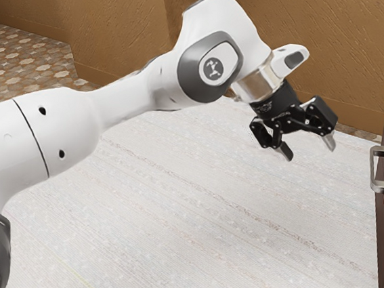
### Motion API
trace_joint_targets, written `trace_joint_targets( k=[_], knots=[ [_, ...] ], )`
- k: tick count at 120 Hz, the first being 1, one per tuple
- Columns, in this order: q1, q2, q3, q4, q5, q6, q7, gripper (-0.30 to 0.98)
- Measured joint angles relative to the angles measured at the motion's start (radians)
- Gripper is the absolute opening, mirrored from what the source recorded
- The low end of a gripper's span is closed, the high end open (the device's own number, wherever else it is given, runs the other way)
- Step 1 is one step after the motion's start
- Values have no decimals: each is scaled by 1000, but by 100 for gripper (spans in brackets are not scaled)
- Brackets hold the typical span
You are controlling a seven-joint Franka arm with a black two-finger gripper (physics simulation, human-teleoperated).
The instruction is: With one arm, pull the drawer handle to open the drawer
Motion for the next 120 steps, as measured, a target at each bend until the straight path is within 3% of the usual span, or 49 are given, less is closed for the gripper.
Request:
trace_joint_targets(
  k=[49,120],
  knots=[
    [2,103,-103,78,-7,80,-12,69],
    [-16,156,-113,76,-8,181,-18,68]
  ],
)
